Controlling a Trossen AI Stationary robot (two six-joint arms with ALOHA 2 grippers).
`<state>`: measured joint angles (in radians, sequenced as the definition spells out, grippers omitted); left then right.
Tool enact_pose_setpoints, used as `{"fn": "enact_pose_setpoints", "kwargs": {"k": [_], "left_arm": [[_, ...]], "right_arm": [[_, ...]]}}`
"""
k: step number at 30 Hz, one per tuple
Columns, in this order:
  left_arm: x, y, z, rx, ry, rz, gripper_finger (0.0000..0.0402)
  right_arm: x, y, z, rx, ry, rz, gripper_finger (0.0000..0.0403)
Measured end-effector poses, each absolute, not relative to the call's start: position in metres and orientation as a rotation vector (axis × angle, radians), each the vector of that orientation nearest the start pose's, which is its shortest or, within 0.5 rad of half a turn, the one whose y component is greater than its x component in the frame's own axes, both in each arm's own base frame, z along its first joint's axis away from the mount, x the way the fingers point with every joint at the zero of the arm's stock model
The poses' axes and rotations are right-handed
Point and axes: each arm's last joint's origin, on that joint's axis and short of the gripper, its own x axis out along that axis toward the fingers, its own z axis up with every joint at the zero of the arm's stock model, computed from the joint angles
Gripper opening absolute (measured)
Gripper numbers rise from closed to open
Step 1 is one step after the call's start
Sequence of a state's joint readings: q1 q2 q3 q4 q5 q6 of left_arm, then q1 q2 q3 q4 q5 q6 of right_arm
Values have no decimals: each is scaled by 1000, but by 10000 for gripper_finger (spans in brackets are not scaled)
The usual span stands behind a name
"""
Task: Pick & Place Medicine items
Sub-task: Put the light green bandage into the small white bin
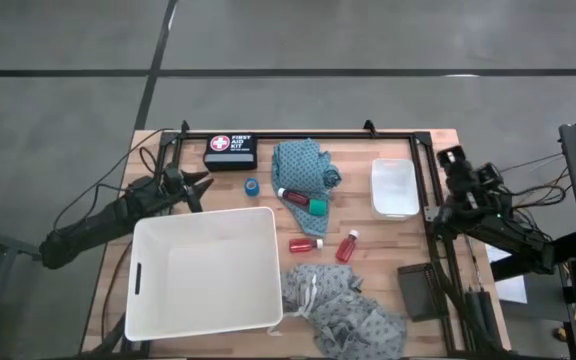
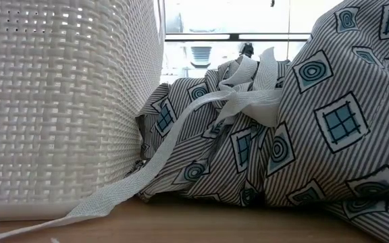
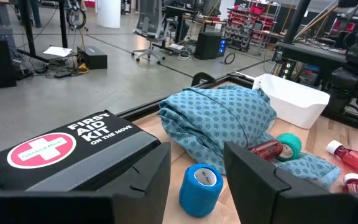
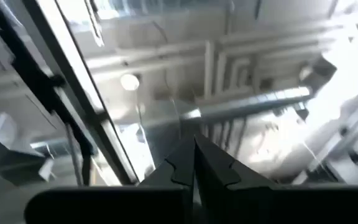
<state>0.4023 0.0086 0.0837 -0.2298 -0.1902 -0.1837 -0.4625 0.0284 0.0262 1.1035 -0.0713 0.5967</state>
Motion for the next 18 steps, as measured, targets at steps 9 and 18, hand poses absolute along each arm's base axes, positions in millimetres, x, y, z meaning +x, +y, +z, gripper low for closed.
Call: {"fn": "enact_pose_setpoints", "kwargs": {"k": [9,18], "left_arm": [[81,41,169,-195,101,604,153],[81,41,169,-195,101,604,153]], "right_arm": [[43,-20,279,202,-1070,-106,8],[57,-27,325,89,-965,-214,8]]}}
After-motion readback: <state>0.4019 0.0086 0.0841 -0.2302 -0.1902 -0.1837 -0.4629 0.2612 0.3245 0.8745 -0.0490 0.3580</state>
